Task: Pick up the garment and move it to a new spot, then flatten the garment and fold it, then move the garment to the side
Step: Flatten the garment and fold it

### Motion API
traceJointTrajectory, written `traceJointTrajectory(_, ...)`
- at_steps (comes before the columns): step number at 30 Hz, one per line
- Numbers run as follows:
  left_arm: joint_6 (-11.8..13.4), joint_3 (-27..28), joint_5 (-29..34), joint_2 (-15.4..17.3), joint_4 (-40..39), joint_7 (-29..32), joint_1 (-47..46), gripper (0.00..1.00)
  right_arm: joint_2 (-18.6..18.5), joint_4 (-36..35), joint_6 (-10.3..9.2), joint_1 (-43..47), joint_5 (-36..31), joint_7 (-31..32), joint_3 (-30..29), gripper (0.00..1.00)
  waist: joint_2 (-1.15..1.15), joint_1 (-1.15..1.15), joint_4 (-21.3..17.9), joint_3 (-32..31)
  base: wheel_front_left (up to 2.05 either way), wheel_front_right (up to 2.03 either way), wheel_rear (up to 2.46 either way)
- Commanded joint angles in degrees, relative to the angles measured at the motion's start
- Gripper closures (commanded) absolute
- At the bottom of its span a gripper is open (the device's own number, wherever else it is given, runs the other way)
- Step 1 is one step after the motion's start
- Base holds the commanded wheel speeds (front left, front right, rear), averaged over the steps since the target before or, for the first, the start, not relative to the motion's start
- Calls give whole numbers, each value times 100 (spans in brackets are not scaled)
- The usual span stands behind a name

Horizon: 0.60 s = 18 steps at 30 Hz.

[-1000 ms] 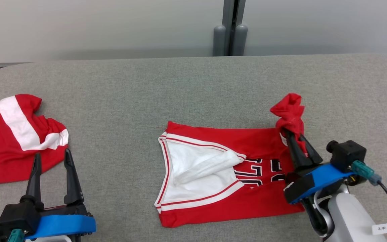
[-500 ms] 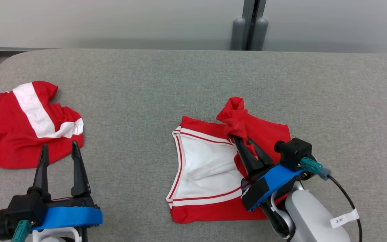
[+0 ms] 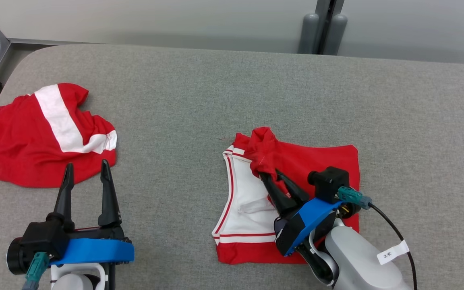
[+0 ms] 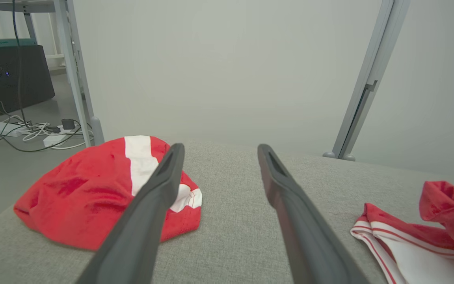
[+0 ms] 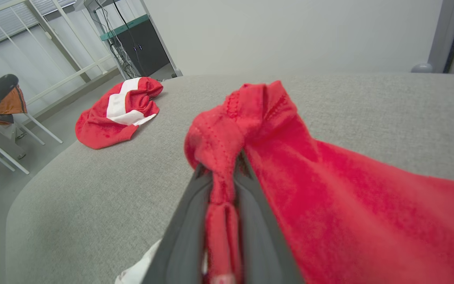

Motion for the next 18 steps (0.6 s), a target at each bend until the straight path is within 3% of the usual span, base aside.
traceJointTrajectory(1,3,-6,-34,-10,21,-15,-88,0,-4,66,3,-105,110,-52,58,0,0,0,6,1,0,0,0)
traceJointTrajectory(9,22,85,9,-10,57,-15,35,0,-9,104,3,-226,-8,-163,53,0,0,0,-245,-139,0,0,0)
traceJointTrajectory(18,-11,132,95,-9,6,-15,126,0,-174,-934,3,347,-976,-172,-1261,0,0,0,-558,-280,0,0,0)
